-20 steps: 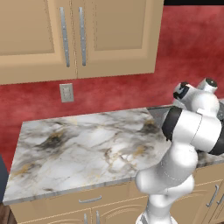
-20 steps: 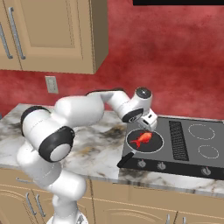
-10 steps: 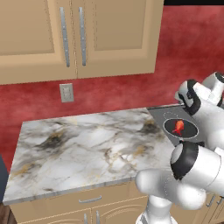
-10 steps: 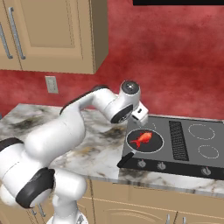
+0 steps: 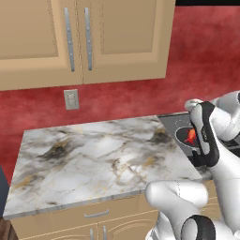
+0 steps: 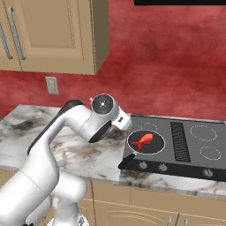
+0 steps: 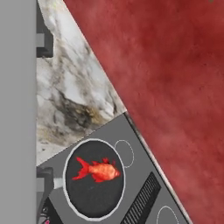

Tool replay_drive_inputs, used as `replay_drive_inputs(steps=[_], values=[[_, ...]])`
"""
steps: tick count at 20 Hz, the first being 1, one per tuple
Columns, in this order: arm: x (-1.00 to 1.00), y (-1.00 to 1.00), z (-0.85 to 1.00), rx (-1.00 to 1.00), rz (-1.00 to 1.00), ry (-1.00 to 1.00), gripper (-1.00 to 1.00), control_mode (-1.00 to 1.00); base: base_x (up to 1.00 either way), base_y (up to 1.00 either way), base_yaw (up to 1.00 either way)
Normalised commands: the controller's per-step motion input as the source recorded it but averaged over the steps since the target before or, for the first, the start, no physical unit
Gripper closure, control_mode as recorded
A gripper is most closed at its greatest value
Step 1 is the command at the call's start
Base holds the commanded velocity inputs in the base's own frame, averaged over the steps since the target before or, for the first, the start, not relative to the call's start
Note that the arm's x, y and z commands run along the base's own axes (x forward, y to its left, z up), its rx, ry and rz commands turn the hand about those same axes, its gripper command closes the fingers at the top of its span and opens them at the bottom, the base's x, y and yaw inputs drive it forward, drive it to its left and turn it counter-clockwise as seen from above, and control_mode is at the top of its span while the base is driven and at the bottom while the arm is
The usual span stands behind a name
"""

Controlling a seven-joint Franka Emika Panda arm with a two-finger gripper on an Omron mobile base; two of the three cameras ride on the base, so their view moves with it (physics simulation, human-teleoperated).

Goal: Place both pans onto different burners. Then place the carrot and the fish on different pans.

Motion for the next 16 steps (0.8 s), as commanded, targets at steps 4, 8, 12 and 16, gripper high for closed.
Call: replay_drive_inputs(steps=[4,8,12,16], values=[[-0.34,0.51,0.89,-0.09,0.02,0.00,-1.00,-1.00,0.00,0.00,0.00],[-0.43,0.45,0.80,-0.11,0.05,0.02,-1.00,-1.00,0.00,0.00,0.00],[-0.83,0.32,0.25,-0.07,0.12,-0.03,-1.00,-1.00,0.00,0.00,0.00],[-0.71,0.30,0.13,-0.01,0.13,-0.01,-1.00,-1.00,0.00,0.00,0.00]])
